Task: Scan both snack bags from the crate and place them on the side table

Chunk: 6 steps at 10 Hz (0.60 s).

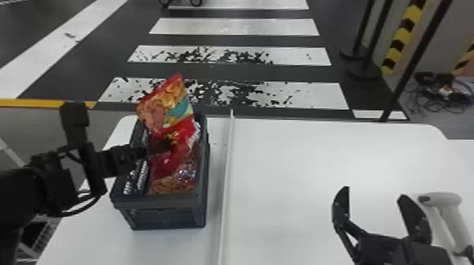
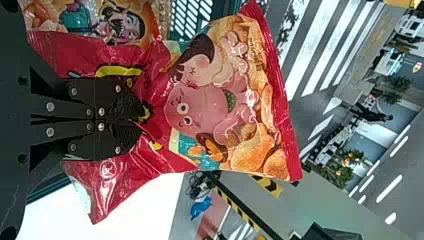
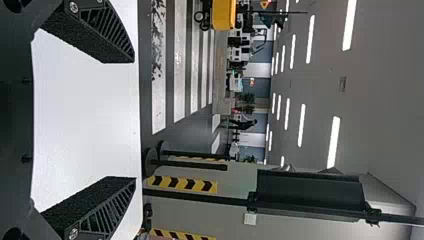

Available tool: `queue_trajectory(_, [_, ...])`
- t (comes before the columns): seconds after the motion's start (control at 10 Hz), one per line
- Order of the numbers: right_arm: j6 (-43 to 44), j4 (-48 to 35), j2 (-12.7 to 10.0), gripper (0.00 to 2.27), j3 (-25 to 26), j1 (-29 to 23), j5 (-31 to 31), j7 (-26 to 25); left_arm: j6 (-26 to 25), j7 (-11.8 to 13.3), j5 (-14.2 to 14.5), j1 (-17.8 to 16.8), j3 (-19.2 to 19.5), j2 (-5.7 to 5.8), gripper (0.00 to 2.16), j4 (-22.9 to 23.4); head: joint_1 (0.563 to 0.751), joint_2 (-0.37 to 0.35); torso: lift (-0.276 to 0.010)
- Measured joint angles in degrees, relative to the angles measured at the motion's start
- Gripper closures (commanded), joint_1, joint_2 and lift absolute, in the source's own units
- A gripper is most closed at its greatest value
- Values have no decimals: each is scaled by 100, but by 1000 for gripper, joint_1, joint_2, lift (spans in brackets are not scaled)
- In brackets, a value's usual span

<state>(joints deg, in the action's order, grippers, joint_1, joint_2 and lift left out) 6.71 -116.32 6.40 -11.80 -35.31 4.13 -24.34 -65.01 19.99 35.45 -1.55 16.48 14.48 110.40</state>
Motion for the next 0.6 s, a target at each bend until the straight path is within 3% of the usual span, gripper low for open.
queue_trajectory(0.2, [-16,0,-7,83,-7,4,20,0,-11,55,384,114,119,-34,2145,191,695,40,-98])
queue_trajectory(0.6, [-17,-14,-2,83,19,-15,26,0,-129,-311,1012,391,124,-76,2145,1463,695,-9,-98])
